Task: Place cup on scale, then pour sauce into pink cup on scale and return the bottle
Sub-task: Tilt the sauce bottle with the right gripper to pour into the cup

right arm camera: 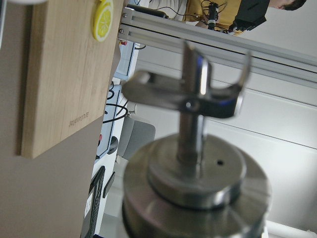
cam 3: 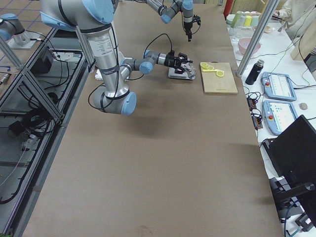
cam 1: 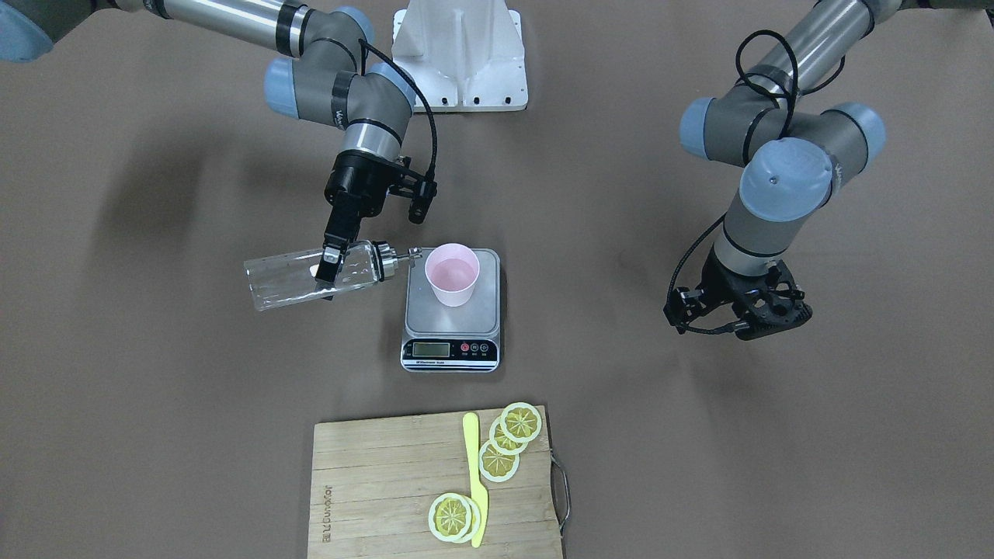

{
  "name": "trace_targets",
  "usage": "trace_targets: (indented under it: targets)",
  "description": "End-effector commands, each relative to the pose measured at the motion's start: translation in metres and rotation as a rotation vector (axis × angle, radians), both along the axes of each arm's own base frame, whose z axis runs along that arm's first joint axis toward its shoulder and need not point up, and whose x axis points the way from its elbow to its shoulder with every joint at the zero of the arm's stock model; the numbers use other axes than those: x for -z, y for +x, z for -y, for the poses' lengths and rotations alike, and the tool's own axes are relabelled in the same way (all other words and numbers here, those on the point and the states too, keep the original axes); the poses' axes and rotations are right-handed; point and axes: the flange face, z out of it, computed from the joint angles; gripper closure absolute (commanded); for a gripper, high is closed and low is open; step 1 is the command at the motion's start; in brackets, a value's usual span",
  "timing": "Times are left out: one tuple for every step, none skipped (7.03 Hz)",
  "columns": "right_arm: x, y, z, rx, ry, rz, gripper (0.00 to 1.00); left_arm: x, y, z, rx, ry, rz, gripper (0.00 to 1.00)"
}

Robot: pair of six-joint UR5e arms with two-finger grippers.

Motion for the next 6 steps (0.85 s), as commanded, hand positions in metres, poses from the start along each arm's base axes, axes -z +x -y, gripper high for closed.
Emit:
trace_targets:
  targets:
    - [-0.0061, -0.003, 0.0013, -0.018, 0.018, -0.05, 1.0, -0.0052, 0.0016, 0.002, 0.0, 0.003, -0.003, 0.02]
    - [-0.0081, -0.0046, 0.002, -0.024, 0.024, -0.06, 1.0, -0.0093, 0.003, 0.0035, 0.0, 0.005, -0.004, 0.02]
    - [-0.0078, -0.0051, 0.0022, -0.024, 0.024, -0.06, 1.0, -0.0135, 0.0043, 0.005, 0.0, 0.006, -0.005, 0.02]
    - [-0.0071, -0.0048, 0.0021, -0.023, 0.024, -0.062, 1.0, -0.0136, 0.0043, 0.005, 0.0, 0.006, -0.005, 0.02]
    - [-0.0026, -0.0046, 0.002, -0.02, 0.026, -0.059, 1.0, -0.0134, 0.0043, 0.005, 0.0, 0.007, -0.006, 0.02]
    - [-0.0005, -0.0048, 0.0021, -0.021, 0.028, -0.053, 1.0, -0.0136, 0.0043, 0.005, 0.0, 0.006, -0.005, 0.02]
